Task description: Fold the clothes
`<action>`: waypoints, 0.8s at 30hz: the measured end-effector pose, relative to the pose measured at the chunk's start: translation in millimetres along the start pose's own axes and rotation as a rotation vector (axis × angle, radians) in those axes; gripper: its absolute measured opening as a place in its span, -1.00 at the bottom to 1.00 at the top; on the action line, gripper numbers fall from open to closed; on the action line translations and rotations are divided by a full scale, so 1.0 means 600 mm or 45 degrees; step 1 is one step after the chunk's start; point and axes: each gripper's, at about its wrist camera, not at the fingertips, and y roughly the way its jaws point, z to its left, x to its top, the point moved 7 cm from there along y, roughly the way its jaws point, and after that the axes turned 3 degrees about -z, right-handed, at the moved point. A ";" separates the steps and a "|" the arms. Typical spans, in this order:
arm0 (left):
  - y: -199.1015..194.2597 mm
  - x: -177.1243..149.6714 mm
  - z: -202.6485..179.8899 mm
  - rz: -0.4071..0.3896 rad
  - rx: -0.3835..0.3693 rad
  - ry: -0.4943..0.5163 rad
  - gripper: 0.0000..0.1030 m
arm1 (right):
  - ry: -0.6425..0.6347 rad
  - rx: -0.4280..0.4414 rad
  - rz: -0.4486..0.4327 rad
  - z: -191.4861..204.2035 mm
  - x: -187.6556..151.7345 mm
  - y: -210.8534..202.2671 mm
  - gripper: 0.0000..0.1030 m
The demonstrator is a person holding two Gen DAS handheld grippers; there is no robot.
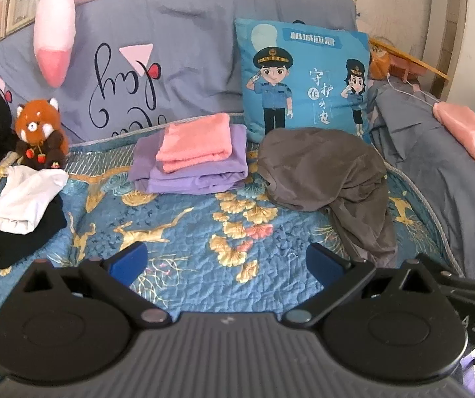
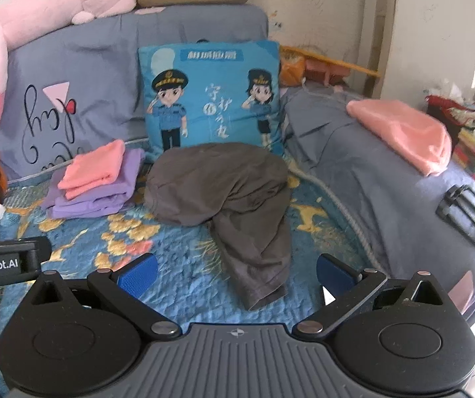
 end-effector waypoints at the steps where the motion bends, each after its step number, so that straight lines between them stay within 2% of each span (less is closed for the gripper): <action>1: 0.000 0.000 0.000 0.005 -0.001 -0.004 0.99 | 0.001 -0.008 -0.013 0.000 0.002 -0.002 1.00; 5: 0.006 0.009 0.001 0.044 -0.005 -0.015 0.99 | -0.016 -0.048 -0.074 0.006 -0.003 -0.012 1.00; 6: 0.002 0.006 0.000 0.018 -0.003 -0.002 0.99 | -0.012 -0.047 -0.076 0.007 -0.007 -0.012 1.00; 13: -0.008 0.002 0.001 -0.008 -0.002 0.008 0.99 | 0.043 0.031 0.003 -0.006 0.003 -0.001 1.00; 24: -0.012 0.006 -0.005 -0.001 0.005 0.019 0.99 | 0.036 0.030 0.000 0.005 0.004 -0.005 1.00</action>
